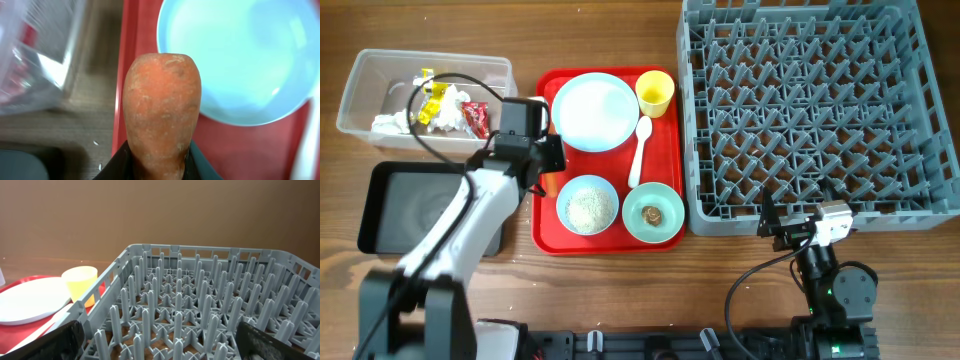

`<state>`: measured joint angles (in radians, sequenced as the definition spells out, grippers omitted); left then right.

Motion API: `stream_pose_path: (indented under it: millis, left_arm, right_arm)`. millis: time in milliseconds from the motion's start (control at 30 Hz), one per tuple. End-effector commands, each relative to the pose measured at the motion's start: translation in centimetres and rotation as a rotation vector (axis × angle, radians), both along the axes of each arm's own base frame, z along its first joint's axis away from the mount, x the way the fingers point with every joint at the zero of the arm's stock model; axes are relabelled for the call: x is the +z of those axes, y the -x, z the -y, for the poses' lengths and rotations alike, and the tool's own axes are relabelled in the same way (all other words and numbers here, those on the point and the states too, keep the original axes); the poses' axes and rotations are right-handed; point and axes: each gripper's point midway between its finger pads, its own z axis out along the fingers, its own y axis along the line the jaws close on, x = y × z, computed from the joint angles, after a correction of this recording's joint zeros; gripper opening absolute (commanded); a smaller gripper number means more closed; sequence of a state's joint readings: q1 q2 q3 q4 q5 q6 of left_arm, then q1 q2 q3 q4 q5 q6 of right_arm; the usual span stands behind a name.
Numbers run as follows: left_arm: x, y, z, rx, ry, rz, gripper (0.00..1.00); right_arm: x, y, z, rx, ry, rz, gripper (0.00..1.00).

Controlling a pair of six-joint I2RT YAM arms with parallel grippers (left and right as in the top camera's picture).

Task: Sort waste into correct bins and load items into the dishwasher rack
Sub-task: 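Place the carrot onto the black tray with left gripper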

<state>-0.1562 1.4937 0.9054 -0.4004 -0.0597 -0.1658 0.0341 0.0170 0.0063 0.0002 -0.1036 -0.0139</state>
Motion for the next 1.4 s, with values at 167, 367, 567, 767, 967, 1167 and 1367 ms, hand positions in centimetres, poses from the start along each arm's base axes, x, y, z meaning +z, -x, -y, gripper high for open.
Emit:
stream_pose_path:
  millis: [167, 367, 567, 767, 967, 1167, 1367]
  left_arm:
    - [8.3, 1.2, -4.1, 0.269, -0.005, 0.229, 0.18]
    - [8.3, 4.5, -12.4, 0.697, 0.046, 0.21, 0.17]
    - [7.4, 7.3, -18.5, 0.906, 0.077, 0.164, 0.16]
    - [5.8, 8.7, -21.7, 1.013, 0.211, 0.126, 0.13]
    - [0.8, 8.5, -22.9, 1.1, 0.322, -0.006, 0.08]
    - [-3.2, 7.0, -22.8, 1.168, 0.421, -0.071, 0.09]
    - [-4.2, 6.7, -23.1, 1.218, 0.448, -0.074, 0.19]
  right_arm:
    - [0.1, 0.0, 0.0, 0.0, 0.012, 0.008, 1.0]
    - [0.1, 0.0, 0.0, 0.0, 0.011, 0.008, 1.0]
    - [0.1, 0.0, 0.0, 0.0, 0.011, 0.008, 1.0]
    - [0.1, 0.0, 0.0, 0.0, 0.012, 0.008, 1.0]
    - [0.1, 0.0, 0.0, 0.0, 0.011, 0.008, 1.0]
    - [0.1, 0.0, 0.0, 0.0, 0.011, 0.008, 1.0]
    - [0.1, 0.0, 0.0, 0.0, 0.011, 0.008, 1.0]
